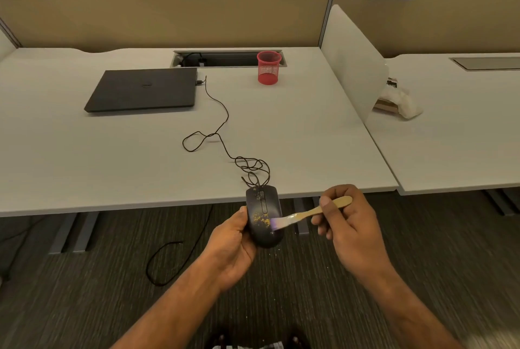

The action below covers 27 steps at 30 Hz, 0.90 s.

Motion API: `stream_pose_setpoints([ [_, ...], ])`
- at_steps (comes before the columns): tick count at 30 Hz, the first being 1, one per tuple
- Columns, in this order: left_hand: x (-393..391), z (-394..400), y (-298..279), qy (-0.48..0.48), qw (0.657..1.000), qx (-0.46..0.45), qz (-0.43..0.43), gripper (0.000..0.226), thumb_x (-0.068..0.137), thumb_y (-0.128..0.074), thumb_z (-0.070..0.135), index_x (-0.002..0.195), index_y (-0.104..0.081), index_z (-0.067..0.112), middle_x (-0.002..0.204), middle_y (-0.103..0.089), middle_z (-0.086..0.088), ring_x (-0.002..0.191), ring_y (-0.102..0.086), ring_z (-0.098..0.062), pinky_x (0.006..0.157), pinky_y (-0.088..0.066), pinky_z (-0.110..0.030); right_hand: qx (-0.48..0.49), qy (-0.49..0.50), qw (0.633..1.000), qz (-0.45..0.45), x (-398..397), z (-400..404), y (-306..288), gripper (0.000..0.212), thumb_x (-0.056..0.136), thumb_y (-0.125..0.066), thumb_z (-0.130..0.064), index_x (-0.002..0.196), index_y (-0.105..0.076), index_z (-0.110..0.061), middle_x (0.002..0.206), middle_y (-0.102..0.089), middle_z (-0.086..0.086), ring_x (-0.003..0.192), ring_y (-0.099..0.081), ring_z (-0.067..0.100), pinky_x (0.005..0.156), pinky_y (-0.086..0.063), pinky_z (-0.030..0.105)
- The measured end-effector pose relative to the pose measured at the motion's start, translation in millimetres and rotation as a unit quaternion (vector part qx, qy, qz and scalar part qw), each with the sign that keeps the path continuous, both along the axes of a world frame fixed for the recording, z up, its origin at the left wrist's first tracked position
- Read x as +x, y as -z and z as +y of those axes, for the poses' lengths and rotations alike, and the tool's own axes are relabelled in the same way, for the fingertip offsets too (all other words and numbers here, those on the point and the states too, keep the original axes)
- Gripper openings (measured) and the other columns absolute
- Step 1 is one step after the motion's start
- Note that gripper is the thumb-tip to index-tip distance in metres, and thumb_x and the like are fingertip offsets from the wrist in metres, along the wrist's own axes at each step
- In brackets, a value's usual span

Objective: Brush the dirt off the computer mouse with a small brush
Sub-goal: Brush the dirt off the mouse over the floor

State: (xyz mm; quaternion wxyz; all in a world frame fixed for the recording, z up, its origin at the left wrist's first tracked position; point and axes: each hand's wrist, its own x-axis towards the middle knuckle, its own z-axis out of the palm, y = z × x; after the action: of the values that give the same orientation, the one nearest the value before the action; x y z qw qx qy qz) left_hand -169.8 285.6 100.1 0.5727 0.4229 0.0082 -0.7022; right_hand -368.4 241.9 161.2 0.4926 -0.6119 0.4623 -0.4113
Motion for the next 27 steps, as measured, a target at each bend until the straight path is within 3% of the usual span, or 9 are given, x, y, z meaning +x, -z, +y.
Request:
stream_pose_setpoints([
  [6, 3.6, 1.1, 0.9, -0.009, 1.000, 0.001, 0.005, 0.037, 0.104, -0.044, 0.022, 0.133, -0.060, 0.003, 0.125, -0.074, -0.024, 0.112, -0.074, -0.033, 0.077, -0.067, -0.042, -0.007, 0.030, 0.999, -0.024, -7.9, -5.2, -5.4, 0.007, 0.097, -0.052, -0.015, 0.096, -0.059, -0.017, 0.074, -0.067, 0.014, 0.061, -0.063, 0.016, 0.053, -0.050, 0.017],
  [13, 2.0, -3.9, -3.8, 0.002, 1.000, 0.003, 0.010, 0.042, 0.098, -0.050, 0.023, 0.134, -0.058, 0.002, 0.127, -0.071, -0.028, 0.121, -0.069, -0.039, 0.095, -0.057, -0.049, -0.004, -0.026, 1.000, -0.001, 1.4, 3.9, 0.0, 0.007, 0.097, -0.051, -0.011, 0.096, -0.058, -0.013, 0.074, -0.067, 0.014, 0.062, -0.063, 0.012, 0.056, -0.049, 0.017],
  [16, 3.9, -5.6, -5.3, -0.002, 1.000, 0.001, 0.021, 0.038, 0.100, -0.049, 0.022, 0.132, -0.059, 0.005, 0.124, -0.073, -0.028, 0.113, -0.073, -0.040, 0.081, -0.064, -0.050, -0.012, -0.011, 1.000, 0.010, -5.3, -0.7, -3.0, 0.008, 0.097, -0.051, -0.011, 0.096, -0.058, -0.014, 0.074, -0.067, 0.013, 0.063, -0.064, 0.013, 0.056, -0.050, 0.017],
  [19, 4.1, -6.7, -7.0, -0.006, 1.000, -0.006, 0.023, 0.047, 0.085, -0.057, 0.022, 0.129, -0.060, 0.006, 0.120, -0.075, -0.026, 0.106, -0.076, -0.038, 0.071, -0.066, -0.046, -0.015, -0.003, 1.000, -0.018, -7.1, -5.9, -8.5, 0.008, 0.097, -0.052, -0.013, 0.097, -0.059, -0.015, 0.074, -0.067, 0.014, 0.063, -0.064, 0.017, 0.054, -0.050, 0.018],
  [22, 3.3, -8.6, -4.4, -0.006, 1.000, -0.004, 0.010, 0.040, 0.092, -0.054, 0.022, 0.129, -0.061, 0.007, 0.122, -0.075, -0.025, 0.109, -0.075, -0.036, 0.084, -0.063, -0.049, -0.015, -0.011, 0.999, -0.044, -2.1, -7.1, -8.5, 0.008, 0.096, -0.052, -0.016, 0.098, -0.060, -0.015, 0.074, -0.068, 0.015, 0.062, -0.064, 0.019, 0.053, -0.051, 0.020],
  [25, 4.7, -10.8, -1.1, -0.010, 1.000, 0.007, 0.010, 0.036, 0.106, -0.043, 0.023, 0.133, -0.059, 0.005, 0.128, -0.071, -0.028, 0.118, -0.071, -0.040, 0.095, -0.057, -0.051, -0.013, -0.031, 0.999, -0.013, -0.7, -5.8, -1.5, 0.008, 0.097, -0.051, -0.015, 0.097, -0.060, -0.015, 0.075, -0.068, 0.012, 0.063, -0.064, 0.015, 0.055, -0.050, 0.018],
  [27, 5.4, -12.9, -0.6, -0.010, 1.000, 0.008, 0.015, 0.037, 0.107, -0.042, 0.023, 0.135, -0.057, 0.004, 0.131, -0.068, -0.030, 0.121, -0.068, -0.043, 0.094, -0.058, -0.053, -0.008, -0.043, 0.999, 0.008, -5.7, -6.7, 1.3, 0.009, 0.097, -0.052, -0.016, 0.098, -0.060, -0.017, 0.076, -0.069, 0.010, 0.064, -0.064, 0.014, 0.056, -0.050, 0.019],
])
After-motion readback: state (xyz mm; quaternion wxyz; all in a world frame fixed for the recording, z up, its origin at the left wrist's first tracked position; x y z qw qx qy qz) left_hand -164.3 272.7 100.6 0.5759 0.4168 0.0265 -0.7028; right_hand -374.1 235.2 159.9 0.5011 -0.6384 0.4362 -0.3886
